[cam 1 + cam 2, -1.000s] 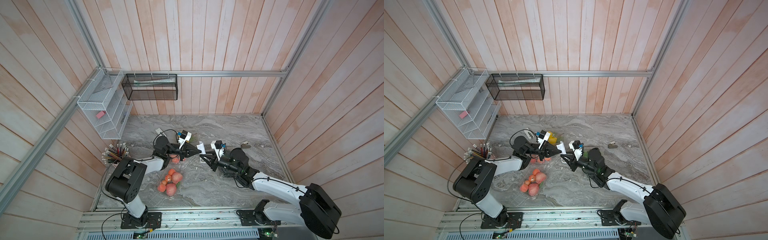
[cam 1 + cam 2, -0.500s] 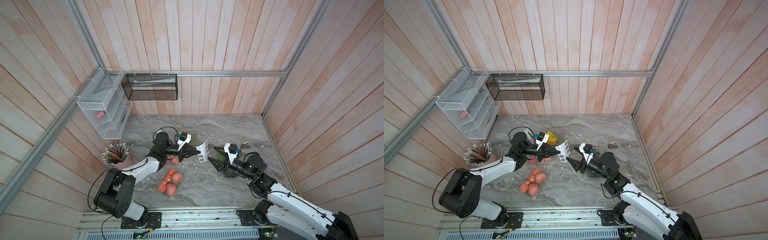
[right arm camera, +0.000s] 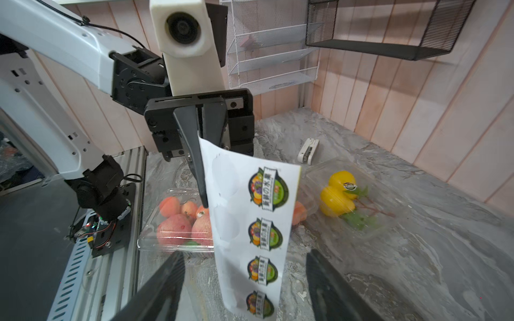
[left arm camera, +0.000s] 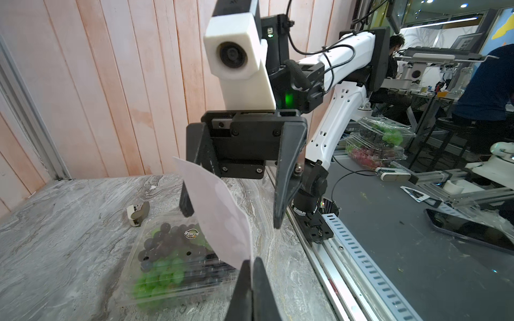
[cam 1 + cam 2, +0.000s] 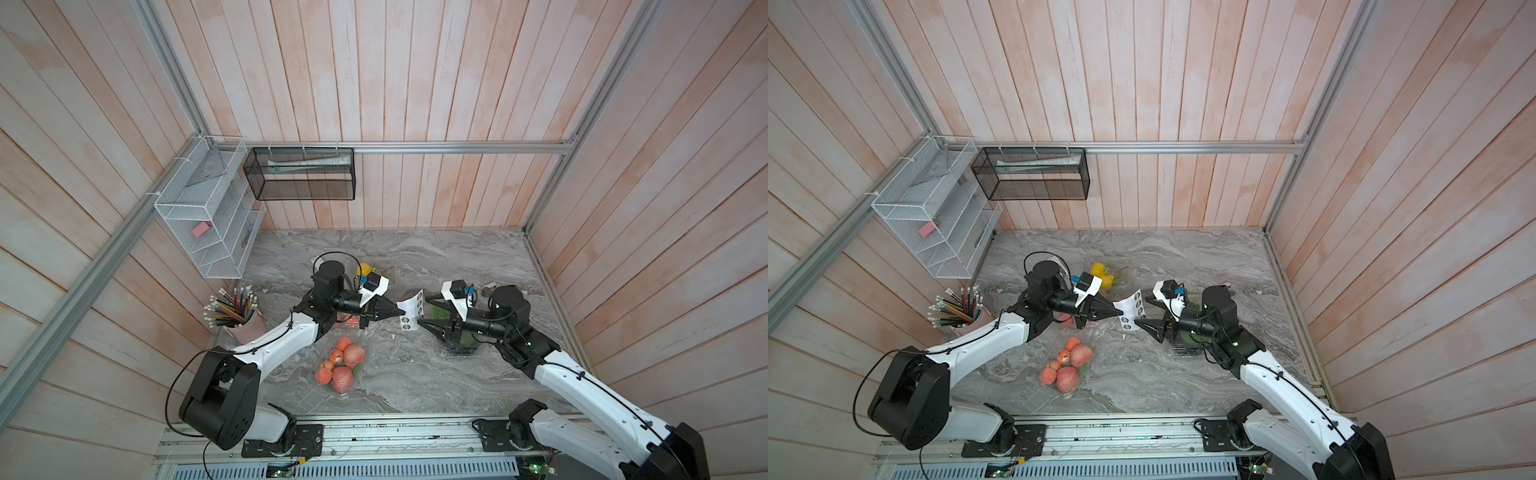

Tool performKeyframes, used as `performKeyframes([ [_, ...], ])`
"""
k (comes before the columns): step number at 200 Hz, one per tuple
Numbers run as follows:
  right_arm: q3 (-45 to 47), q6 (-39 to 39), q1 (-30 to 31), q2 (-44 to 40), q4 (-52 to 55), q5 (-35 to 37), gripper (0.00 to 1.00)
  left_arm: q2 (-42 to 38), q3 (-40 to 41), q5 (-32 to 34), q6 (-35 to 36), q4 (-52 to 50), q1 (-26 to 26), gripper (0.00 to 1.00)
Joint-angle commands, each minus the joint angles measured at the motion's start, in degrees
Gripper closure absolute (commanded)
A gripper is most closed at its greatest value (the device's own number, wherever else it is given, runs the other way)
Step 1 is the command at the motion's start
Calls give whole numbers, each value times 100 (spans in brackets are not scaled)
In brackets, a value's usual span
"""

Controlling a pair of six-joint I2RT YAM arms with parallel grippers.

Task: Label fruit boxes
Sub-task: Pick up the label sticker from the center of the board.

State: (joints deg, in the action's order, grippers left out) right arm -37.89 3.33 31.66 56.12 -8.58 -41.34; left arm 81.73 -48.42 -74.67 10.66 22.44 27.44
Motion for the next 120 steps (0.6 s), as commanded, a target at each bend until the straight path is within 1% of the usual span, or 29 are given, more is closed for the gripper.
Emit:
performKeyframes([
  [1, -216, 240, -19, 192, 290, -648, 29, -78, -123, -146, 143, -143, 33, 100],
  [24, -278, 324, -20, 274, 260, -965, 30, -96, -108, -84, 142, -161, 33, 100],
  [51, -315, 343, -26, 403, 301, -1187, 38, -97, -131, -85, 138, -170, 42, 100],
  [83, -345, 425, -37, 522, 337, -1385, 56, -106, -132, -87, 113, -146, 77, 100],
  [120, -300, 451, -93, 536, 242, -1267, 58, -129, -106, -109, 27, -40, 95, 100],
])
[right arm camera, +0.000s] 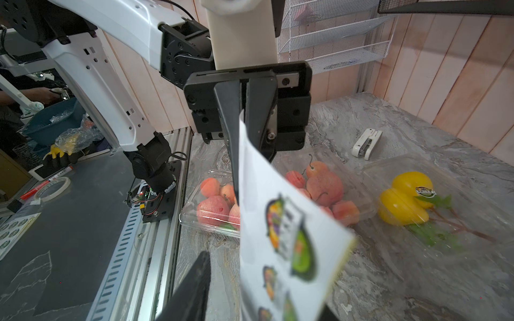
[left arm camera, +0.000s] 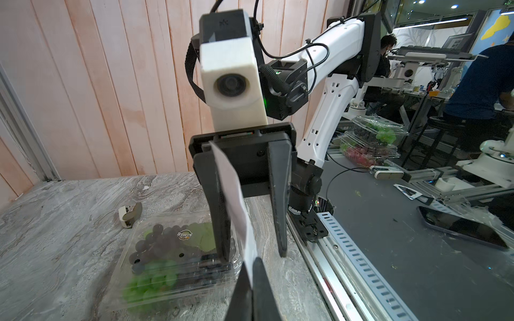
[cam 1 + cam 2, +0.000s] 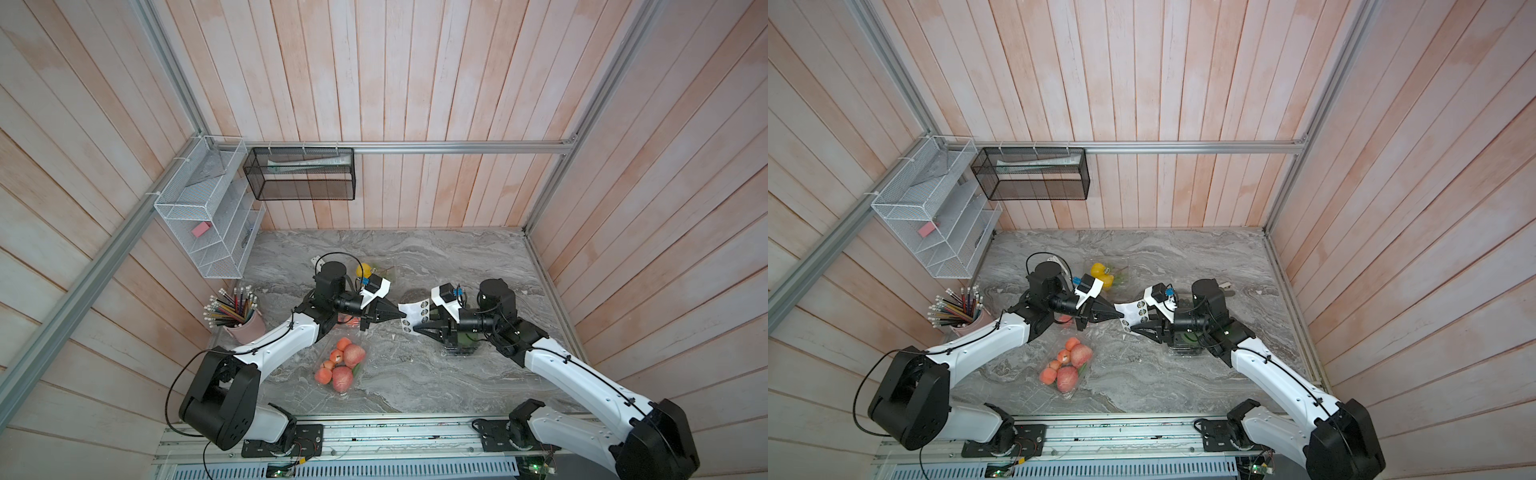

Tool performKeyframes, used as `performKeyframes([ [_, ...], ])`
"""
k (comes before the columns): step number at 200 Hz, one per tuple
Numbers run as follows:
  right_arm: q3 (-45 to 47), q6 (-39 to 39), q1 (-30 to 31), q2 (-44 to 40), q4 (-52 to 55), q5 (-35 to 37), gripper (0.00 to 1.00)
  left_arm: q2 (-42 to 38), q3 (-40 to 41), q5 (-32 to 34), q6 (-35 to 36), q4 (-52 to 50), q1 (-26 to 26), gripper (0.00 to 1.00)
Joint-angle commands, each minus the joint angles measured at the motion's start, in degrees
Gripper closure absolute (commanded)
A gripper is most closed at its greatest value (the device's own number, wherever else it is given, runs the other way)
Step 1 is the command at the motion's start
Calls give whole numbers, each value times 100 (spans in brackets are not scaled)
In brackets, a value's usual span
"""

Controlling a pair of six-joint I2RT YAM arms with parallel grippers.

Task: Label fruit boxes
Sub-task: Pick up the label sticker from the center of the board, then adjust the label sticker.

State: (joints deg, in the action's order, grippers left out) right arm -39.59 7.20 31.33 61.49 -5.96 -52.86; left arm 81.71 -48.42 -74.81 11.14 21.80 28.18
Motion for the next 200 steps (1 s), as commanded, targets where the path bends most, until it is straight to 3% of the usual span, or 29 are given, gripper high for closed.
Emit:
performKeyframes([
  [1, -124, 59, -68, -4, -24, -108, 58, -128, -106, -91, -23, 20, 25, 100],
  [23, -4, -64, -202, -104, -222, -75, 54, -164, -97, -74, -16, 7, 27, 100],
  [96, 44, -352, -223, 112, -626, -512, 58, -138, -110, -17, -151, 164, 38, 100],
  [200, 57, -509, -221, 394, -828, -854, 76, -153, -115, 71, -235, 259, 50, 100],
])
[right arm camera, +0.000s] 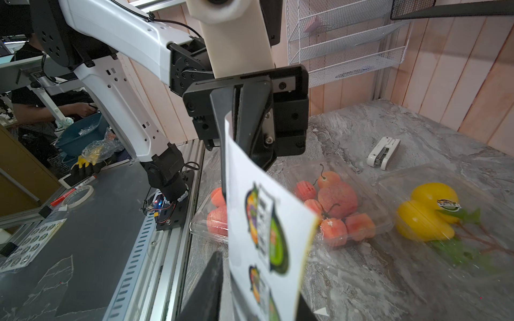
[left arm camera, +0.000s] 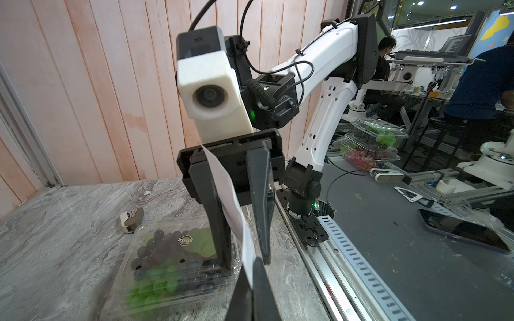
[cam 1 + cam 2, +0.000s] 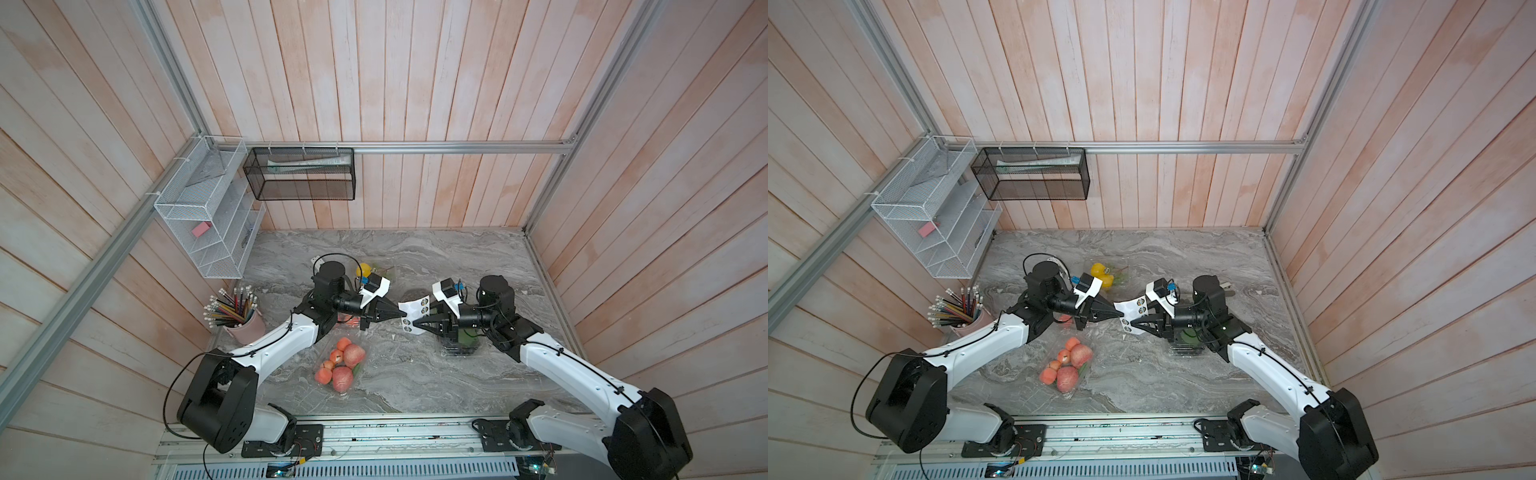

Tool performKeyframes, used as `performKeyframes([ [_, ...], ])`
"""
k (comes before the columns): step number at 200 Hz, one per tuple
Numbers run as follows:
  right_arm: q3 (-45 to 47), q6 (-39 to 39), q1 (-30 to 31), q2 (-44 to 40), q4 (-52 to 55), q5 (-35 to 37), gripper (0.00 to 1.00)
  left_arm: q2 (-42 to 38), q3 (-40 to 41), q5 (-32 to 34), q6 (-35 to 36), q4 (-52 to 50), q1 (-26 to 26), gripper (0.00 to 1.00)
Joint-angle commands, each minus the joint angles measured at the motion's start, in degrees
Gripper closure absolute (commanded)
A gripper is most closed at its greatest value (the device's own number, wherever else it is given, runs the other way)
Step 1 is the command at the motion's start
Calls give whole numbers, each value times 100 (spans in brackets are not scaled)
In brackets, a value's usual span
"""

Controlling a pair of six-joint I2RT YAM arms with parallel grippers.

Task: Label fruit boxes
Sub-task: Adjust the label sticker.

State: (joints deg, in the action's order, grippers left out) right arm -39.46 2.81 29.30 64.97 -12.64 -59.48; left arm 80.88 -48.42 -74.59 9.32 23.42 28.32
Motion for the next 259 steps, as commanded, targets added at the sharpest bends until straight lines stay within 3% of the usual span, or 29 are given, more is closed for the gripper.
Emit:
performKeyframes([
  [1, 40, -70, -19, 44, -164, -193, 77, -67, -115, 49, -49, 99, 31, 100],
  [17, 21, 33, -14, 17, -118, -197, 91, -64, -106, 50, -37, 64, 41, 98],
  [35, 24, 181, -37, -102, -107, -120, 100, -77, -75, 54, -10, -10, 38, 82],
  [53, 25, 233, -114, -204, -116, -157, 100, -90, -40, 47, 60, -145, 38, 74],
  [87, -18, 220, -171, -280, -135, -290, 100, -141, 1, 85, 293, -421, 43, 72],
  [119, -13, 139, -170, -274, -268, -371, 100, -92, 0, 93, 308, -424, 58, 73],
  [173, -5, 27, -205, -292, -497, -404, 100, -11, -18, 91, 307, -445, 86, 88],
  [200, -7, 0, -232, -306, -546, -396, 100, -37, -9, 71, 312, -449, 86, 100],
  [259, 143, -309, -233, -221, -938, -626, 100, 27, -29, 166, 309, -354, 121, 100],
])
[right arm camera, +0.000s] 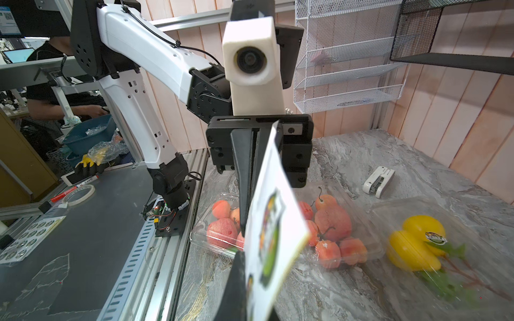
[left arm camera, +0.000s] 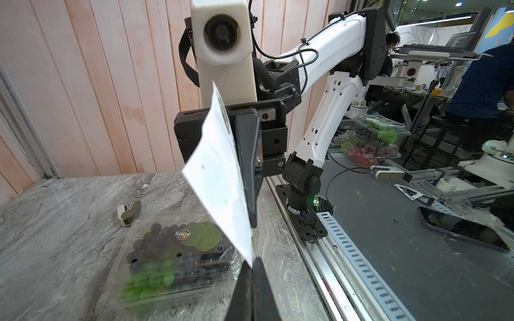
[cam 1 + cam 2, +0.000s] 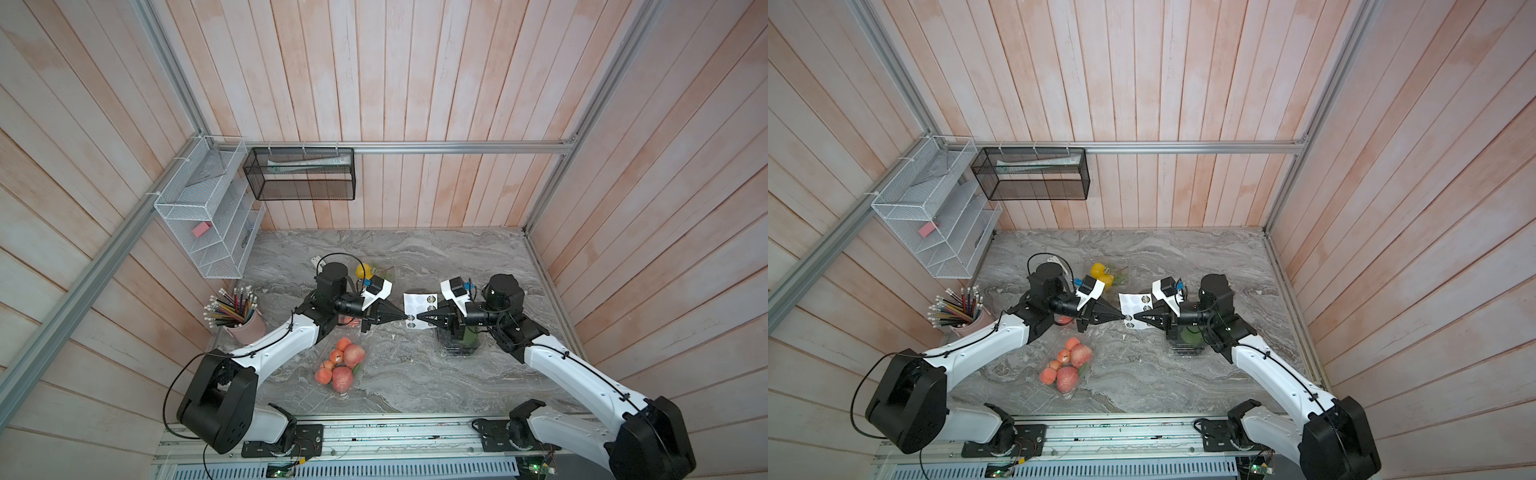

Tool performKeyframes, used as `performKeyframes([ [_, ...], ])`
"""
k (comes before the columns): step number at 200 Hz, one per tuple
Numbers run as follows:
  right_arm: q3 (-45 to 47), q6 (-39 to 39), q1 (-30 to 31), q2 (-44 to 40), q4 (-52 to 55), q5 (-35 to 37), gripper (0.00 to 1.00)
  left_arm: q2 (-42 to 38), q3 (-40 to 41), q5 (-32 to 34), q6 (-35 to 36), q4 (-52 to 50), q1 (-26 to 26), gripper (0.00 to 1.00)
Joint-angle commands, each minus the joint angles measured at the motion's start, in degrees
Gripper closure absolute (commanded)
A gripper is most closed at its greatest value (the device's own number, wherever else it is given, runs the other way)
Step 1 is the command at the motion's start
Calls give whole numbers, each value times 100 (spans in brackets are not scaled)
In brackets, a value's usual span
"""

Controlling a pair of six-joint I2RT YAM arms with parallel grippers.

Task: Label fruit boxes
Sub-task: Adjust the label sticker.

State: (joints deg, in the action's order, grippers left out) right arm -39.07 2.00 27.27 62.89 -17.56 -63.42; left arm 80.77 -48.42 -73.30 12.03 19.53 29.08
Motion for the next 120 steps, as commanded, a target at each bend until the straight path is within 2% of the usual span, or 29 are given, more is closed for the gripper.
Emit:
performKeyframes([
  [1, 107, -232, -29, -9, -448, -232, 100, 41, -32, 36, 37, 39, 45, 100],
  [120, 382, -422, -28, 22, -902, -74, 100, 201, -150, 88, -140, 321, 291, 100],
])
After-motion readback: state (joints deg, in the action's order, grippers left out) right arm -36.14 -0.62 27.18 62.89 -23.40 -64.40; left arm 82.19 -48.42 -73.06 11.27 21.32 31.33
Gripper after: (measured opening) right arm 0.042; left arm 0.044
